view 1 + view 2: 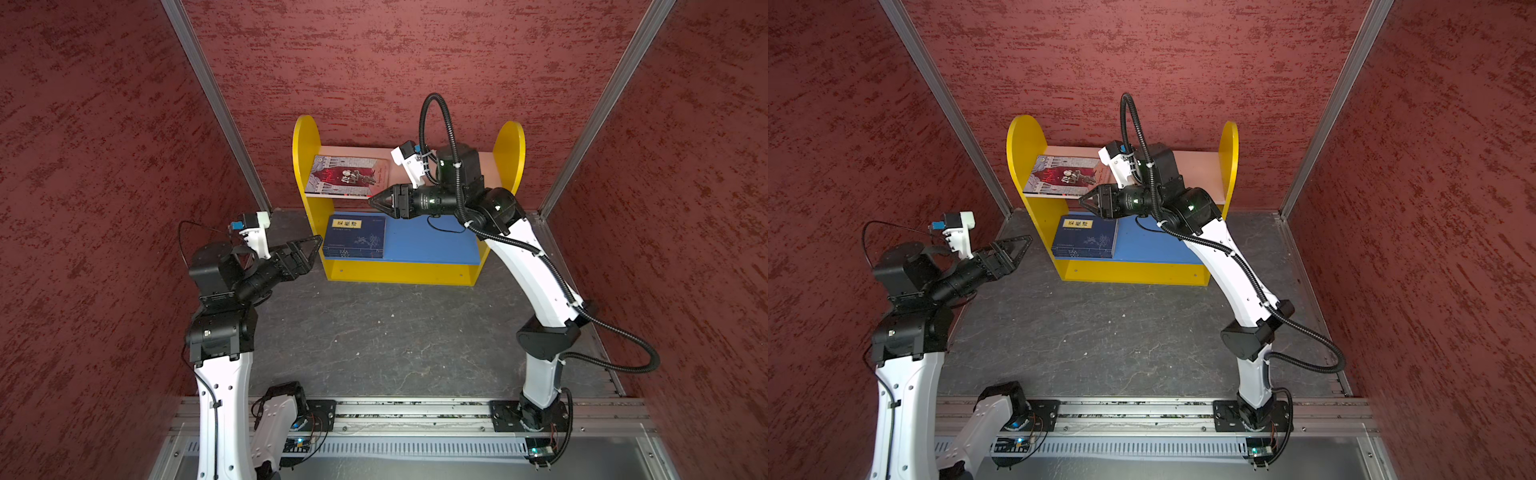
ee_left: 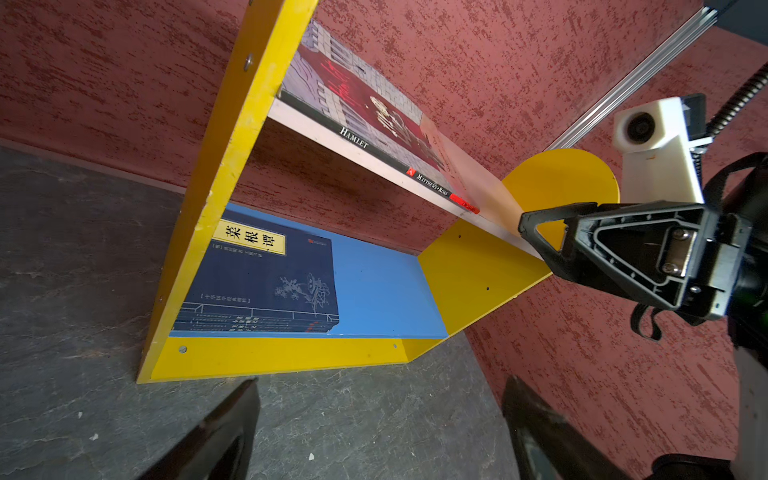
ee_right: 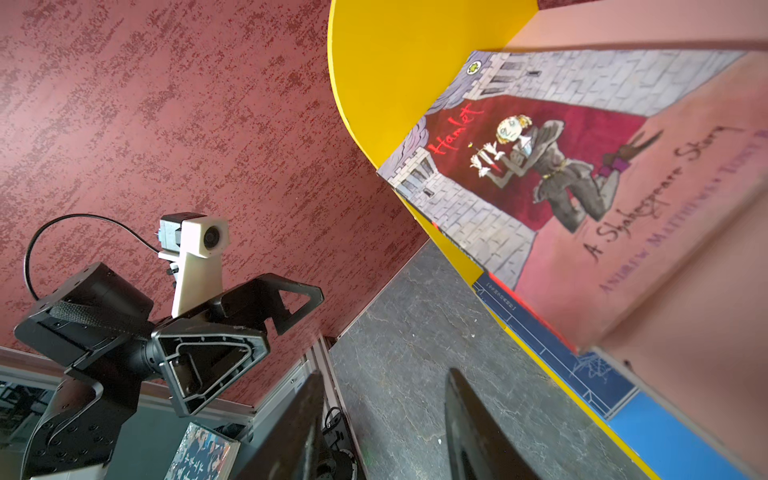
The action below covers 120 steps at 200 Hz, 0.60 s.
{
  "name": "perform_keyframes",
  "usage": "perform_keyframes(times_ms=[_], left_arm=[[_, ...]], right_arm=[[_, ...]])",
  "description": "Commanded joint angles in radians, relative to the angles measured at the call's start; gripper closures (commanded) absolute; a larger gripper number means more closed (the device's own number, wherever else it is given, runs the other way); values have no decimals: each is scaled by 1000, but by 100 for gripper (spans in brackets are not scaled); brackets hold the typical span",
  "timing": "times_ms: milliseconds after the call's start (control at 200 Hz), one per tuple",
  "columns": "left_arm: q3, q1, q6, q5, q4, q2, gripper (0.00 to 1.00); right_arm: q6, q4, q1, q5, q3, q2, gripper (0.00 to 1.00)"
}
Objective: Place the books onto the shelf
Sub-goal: 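Open both grippers and pull them back from the Hamlet book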
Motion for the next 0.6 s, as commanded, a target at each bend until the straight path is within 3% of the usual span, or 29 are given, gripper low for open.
perform_keyframes(times_ms=[0, 596], left_arm=[[-11, 1, -54, 56, 63, -10, 8], [-26, -8, -88, 85, 79, -13, 8]], right_arm=[[-13, -31, 4, -19, 51, 38, 52], [-36, -29, -6, 33, 57, 86, 52]])
